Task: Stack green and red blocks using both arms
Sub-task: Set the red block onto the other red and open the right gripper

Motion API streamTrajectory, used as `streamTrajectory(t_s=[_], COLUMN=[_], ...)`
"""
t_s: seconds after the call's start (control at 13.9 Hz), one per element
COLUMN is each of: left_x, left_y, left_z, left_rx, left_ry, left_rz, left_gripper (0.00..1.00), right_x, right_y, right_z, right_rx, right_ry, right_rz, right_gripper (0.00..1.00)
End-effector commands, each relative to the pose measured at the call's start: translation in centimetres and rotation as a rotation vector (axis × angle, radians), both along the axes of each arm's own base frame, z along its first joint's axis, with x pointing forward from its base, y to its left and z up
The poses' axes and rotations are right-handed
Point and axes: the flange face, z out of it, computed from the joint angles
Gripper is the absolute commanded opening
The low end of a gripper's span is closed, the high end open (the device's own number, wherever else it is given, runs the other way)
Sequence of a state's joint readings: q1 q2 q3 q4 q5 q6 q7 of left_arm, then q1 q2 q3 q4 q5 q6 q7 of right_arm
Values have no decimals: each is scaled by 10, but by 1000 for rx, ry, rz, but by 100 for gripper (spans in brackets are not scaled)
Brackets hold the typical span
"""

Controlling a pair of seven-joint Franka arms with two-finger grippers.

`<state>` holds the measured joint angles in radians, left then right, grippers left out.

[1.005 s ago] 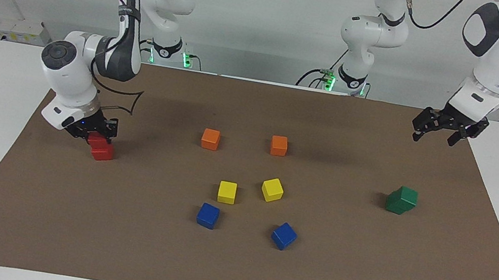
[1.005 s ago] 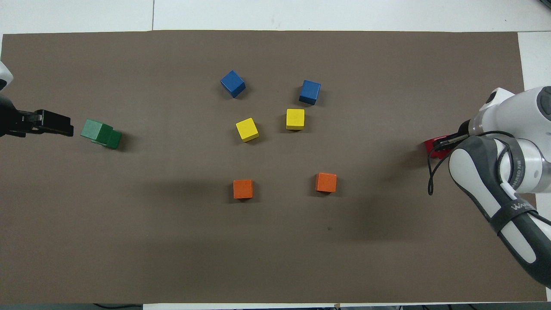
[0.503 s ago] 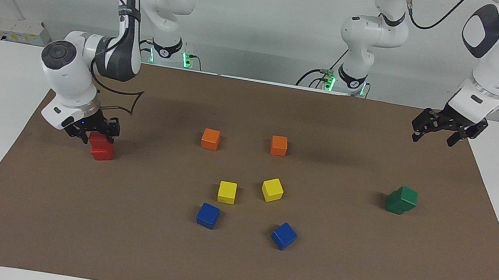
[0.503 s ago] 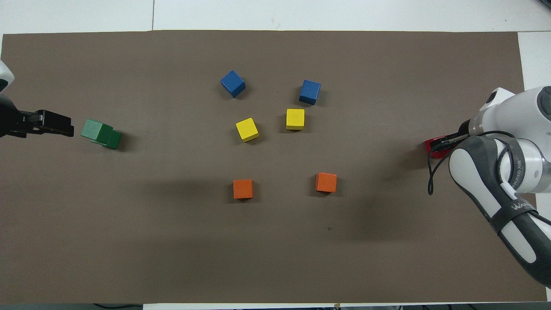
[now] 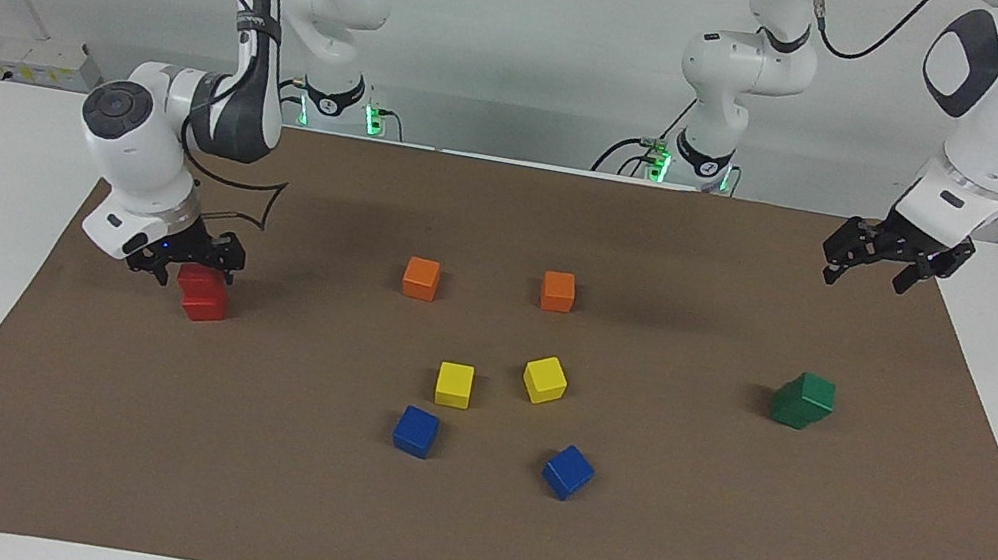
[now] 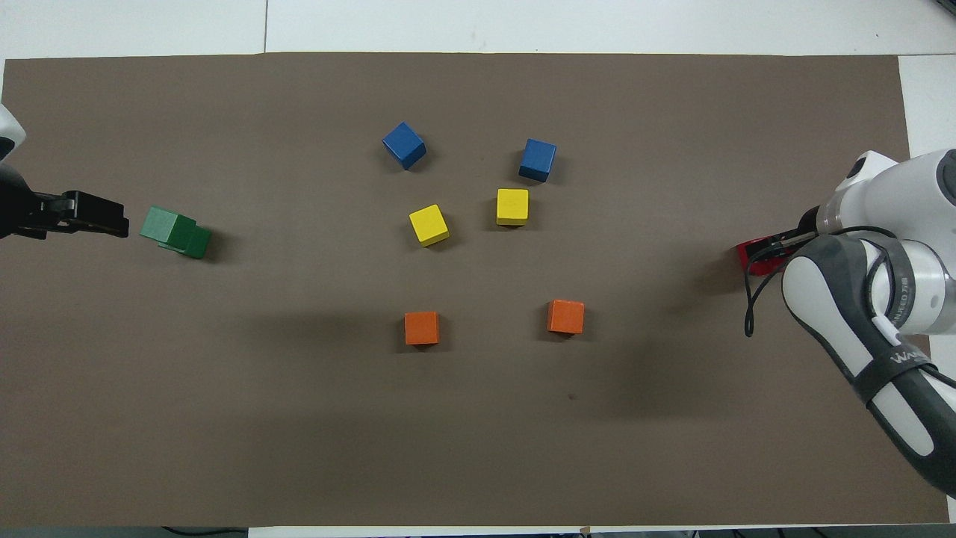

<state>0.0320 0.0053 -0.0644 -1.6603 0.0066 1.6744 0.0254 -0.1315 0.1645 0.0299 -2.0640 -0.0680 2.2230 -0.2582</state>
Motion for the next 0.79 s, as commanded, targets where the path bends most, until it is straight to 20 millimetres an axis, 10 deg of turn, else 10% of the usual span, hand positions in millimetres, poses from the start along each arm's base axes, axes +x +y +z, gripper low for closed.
streamTrajectory(t_s=[0.0, 0.36, 0.72], left_x=[-1, -5, -6], left_y=[-12, -21, -22], left_z=[8, 5, 11], left_rx=[-1, 1, 3], left_ry=[1, 21, 19], left_rz=[36, 26, 24], left_gripper=[100, 100, 100], right_x=[7, 14, 45], right_y=[-11, -12, 10], right_z=[5, 11, 61], right_rx=[-10, -7, 2], right_ry=[-29, -46, -146], right_rz=[-32, -38, -53], right_gripper=[100, 100, 100])
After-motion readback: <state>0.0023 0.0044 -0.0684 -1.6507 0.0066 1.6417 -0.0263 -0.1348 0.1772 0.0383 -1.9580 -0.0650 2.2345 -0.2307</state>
